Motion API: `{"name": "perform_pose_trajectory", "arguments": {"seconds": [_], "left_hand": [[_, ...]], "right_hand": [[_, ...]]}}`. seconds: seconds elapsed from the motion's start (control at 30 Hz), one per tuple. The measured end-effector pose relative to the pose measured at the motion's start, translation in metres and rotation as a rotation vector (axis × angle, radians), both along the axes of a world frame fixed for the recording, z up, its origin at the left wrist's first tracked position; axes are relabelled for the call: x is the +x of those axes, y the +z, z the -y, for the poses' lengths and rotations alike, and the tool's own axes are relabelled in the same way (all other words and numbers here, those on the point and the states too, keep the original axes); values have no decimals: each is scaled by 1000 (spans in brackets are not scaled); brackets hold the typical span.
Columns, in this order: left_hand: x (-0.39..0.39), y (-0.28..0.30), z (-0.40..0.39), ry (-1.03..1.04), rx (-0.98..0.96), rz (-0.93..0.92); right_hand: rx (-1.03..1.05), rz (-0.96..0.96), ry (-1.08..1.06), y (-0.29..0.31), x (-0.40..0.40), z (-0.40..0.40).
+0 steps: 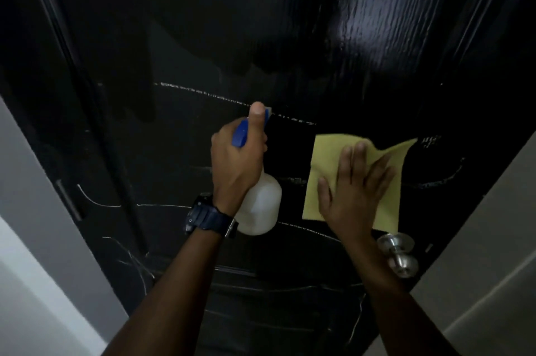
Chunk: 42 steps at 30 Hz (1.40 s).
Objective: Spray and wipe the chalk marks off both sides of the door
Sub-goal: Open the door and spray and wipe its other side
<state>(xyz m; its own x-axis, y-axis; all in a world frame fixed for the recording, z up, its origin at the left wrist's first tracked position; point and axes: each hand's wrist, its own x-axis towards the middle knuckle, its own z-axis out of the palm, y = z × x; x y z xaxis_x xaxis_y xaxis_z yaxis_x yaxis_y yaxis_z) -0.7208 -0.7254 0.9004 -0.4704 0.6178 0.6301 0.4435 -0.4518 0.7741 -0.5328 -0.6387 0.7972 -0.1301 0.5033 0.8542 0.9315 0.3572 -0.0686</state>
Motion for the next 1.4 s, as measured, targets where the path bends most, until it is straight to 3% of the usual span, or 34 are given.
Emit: {"name": "perform_pose_trajectory", "arguments": {"seconds": [0.1, 0.3, 0.4, 0.6, 0.77, 1.13, 1.27, 1.4], "left_hand": [[-5, 1, 7, 1, -12, -15], [-13, 8, 11, -1, -9, -40], [-18, 1, 11, 28, -26, -38], [-38, -10, 17, 80, -66, -10], [-69, -6, 17, 107, -79, 23], [-148, -4, 16, 175, -45, 107], [-181, -12, 21, 202, -7, 85], [-217, -15, 31, 228, -3, 42]], "right_hand": [[-35, 19, 49, 5, 2, 2], [143, -85, -85, 133, -26, -2], [110, -35, -85, 116, -29, -1], [-44, 197, 48, 22, -26, 11], [-12, 148, 68, 68, -64, 7], [379, 851, 43, 125, -97, -15], [498, 960, 86, 139, -152, -11], [510, 941, 222, 149, -223, 0]]}}
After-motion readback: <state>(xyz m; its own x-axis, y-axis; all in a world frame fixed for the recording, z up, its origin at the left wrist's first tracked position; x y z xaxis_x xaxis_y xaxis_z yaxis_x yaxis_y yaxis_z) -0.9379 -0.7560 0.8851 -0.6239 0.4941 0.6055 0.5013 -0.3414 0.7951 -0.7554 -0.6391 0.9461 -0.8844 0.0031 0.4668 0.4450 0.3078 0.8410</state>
